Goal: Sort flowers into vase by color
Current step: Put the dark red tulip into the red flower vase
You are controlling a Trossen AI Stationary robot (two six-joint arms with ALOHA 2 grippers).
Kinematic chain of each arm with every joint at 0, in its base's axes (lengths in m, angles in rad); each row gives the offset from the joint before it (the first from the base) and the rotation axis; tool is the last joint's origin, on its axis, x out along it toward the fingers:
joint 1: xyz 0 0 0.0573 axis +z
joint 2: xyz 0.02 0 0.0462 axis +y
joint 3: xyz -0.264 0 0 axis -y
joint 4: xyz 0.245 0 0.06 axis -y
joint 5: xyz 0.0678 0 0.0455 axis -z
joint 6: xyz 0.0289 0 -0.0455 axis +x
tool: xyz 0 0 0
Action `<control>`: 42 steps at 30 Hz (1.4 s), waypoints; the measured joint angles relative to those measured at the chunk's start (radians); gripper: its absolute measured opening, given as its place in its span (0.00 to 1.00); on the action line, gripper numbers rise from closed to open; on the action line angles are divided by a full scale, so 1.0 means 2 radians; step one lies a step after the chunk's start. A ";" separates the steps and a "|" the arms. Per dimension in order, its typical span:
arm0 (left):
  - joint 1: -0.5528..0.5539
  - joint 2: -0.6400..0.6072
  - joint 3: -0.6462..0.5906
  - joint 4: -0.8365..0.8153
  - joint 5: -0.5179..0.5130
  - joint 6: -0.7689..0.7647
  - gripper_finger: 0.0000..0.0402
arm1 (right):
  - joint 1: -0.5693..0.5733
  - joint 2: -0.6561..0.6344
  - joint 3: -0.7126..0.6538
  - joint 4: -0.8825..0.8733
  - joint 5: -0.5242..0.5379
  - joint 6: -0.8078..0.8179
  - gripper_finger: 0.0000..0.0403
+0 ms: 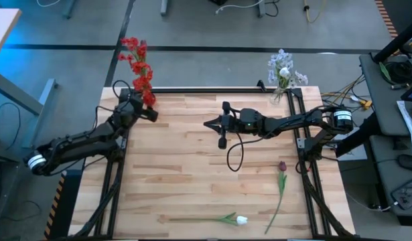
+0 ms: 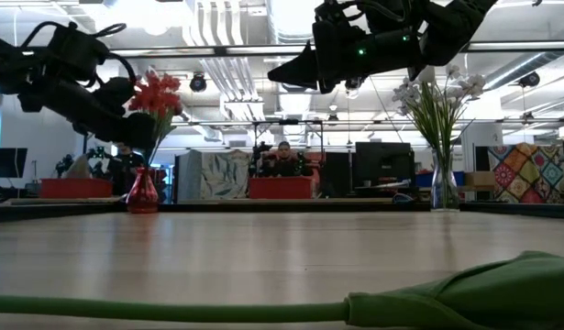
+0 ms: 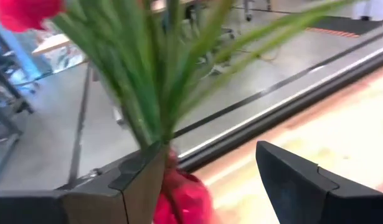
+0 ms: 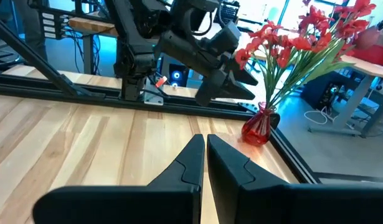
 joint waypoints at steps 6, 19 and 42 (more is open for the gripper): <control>-0.056 -0.028 -0.001 -0.025 -0.002 -0.010 0.59 | 0.000 0.000 0.000 -0.008 0.000 0.006 0.03; -0.173 -0.075 -0.013 -0.075 -0.005 -0.066 0.59 | 0.000 0.000 0.000 -0.026 0.000 0.005 0.03; -0.432 -0.055 -0.046 0.022 -0.004 -0.116 0.33 | 0.088 -0.066 0.000 -0.381 0.117 0.211 0.03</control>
